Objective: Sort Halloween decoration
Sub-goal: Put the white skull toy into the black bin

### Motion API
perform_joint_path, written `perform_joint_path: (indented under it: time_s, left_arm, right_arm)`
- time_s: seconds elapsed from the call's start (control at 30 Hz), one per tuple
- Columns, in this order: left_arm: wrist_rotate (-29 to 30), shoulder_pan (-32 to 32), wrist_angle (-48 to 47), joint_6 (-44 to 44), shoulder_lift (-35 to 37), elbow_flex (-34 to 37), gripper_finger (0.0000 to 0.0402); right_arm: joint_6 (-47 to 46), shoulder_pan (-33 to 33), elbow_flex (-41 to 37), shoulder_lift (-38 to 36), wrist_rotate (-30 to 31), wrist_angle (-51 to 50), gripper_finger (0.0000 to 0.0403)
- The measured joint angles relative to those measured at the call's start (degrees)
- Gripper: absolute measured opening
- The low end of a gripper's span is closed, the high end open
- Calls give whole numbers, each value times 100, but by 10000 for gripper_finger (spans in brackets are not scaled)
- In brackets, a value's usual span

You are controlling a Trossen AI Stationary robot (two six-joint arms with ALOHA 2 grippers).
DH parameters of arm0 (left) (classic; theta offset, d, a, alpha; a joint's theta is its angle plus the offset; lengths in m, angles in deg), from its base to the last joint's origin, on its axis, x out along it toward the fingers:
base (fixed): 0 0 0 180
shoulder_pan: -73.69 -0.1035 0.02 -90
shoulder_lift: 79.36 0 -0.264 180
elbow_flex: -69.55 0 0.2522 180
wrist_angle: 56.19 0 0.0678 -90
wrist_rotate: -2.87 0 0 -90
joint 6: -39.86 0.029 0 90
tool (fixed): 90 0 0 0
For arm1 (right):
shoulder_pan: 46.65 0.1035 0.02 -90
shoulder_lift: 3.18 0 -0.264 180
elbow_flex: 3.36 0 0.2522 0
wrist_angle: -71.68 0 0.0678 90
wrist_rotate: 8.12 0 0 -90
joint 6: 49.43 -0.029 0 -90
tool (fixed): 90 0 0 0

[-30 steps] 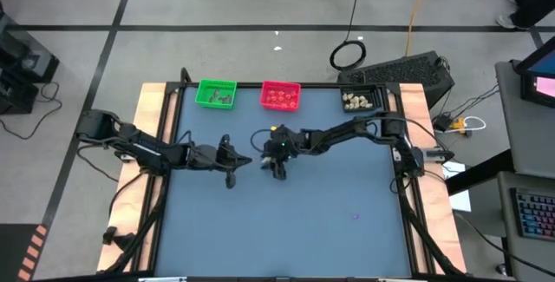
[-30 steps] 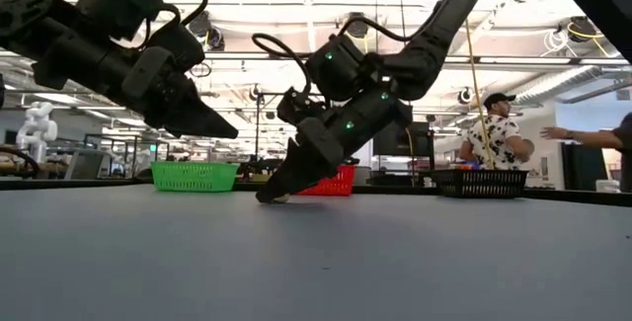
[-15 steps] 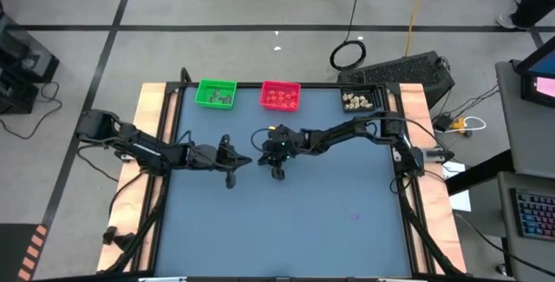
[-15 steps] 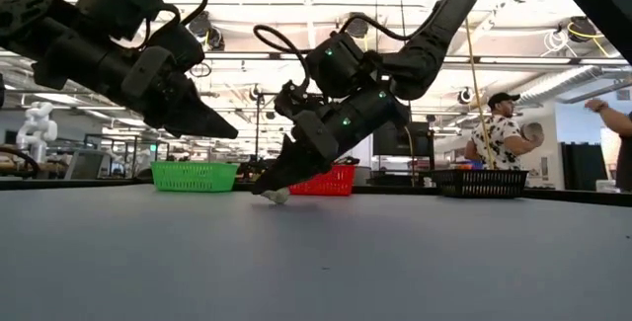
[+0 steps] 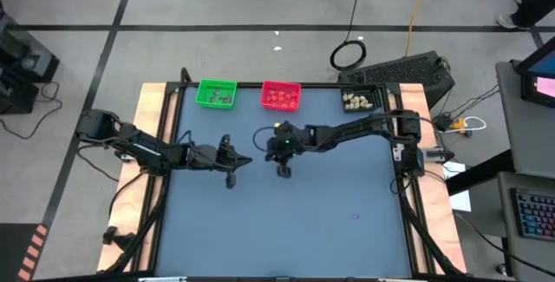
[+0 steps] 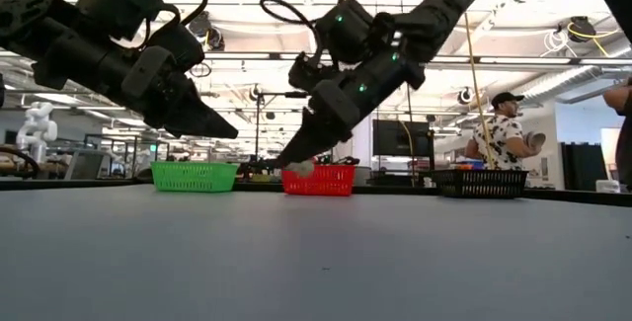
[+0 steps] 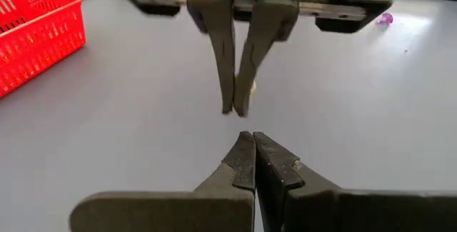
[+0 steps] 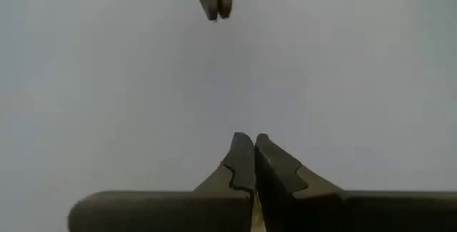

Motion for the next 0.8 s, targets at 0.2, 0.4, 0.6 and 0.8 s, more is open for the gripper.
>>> perform_joint_path:
  time_s: [0.2,0.4,0.6,0.8]
  left_arm:
    - [-2,0,2,-2,0,0,0]
    - [-2,0,1,-4,0,-2,0]
    - [-2,0,11,-4,0,-2,0]
    - [-2,0,75,-4,0,-4,0]
  right_arm:
    - [224,1,1,-527,706,-804,0]
    - [437,-241,-127,-1266,1454,-1731,0]
    - [459,-937,-944,-2243,1789,-1918,0]
    - [309,-2162,-1890,-3016,2061,-1981,0]
